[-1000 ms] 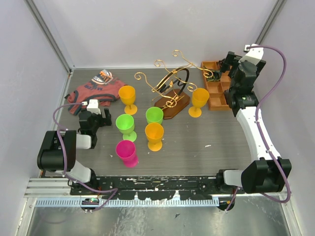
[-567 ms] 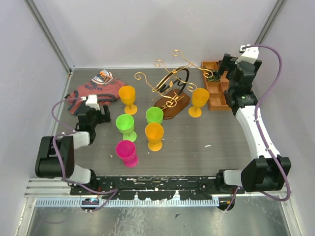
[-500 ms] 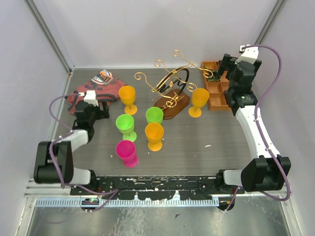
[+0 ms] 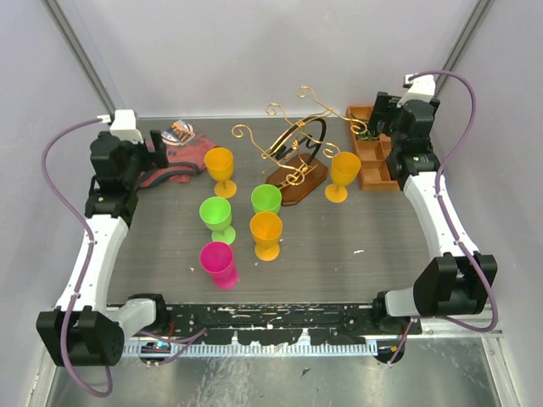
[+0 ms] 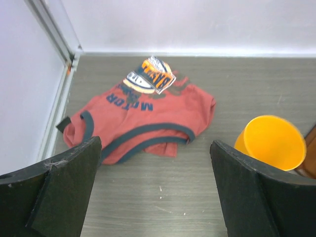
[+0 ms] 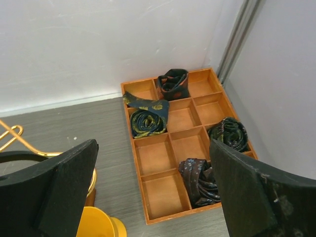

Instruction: Place the wine glass upside down on the wine glass rack

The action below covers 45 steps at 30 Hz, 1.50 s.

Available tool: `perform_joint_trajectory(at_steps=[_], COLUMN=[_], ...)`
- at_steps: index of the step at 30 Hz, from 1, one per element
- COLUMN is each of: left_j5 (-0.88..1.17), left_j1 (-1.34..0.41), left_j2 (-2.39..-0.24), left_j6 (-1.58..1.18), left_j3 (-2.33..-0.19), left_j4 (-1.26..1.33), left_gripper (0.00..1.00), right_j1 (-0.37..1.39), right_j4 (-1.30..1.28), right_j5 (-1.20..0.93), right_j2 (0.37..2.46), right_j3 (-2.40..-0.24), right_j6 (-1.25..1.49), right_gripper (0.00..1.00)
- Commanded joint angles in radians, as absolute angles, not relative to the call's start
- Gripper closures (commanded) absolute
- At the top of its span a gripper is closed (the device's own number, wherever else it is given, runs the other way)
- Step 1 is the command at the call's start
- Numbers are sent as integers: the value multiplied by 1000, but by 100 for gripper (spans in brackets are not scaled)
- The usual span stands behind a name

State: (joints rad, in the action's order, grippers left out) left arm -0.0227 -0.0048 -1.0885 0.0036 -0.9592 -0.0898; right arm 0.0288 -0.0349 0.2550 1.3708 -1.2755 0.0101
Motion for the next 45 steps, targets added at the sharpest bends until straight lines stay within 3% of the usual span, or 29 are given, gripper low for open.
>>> perform_joint_trajectory(at_steps=[1, 11, 22, 45], left_j5=[37, 45, 477, 516], left_j1=[-5, -5, -9, -255], left_j2=[-1094, -1323, -1436, -1646], left_j6=[1, 128, 32, 165], left_j3=[-1108, -1477, -1488, -1611], left_j4=[-187, -170, 21, -158], left_gripper=[2, 2, 2, 2], right_j1=[26, 27, 43, 57], right_j4=[-22, -52, -121, -346], right_j5=[160, 88, -58, -51], right_j2=[1365, 1327, 1336, 1524], right_j3=[-1327, -1303, -1374, -1514], right_j6=[28, 54, 66, 130], right_gripper=[0, 0, 0, 0])
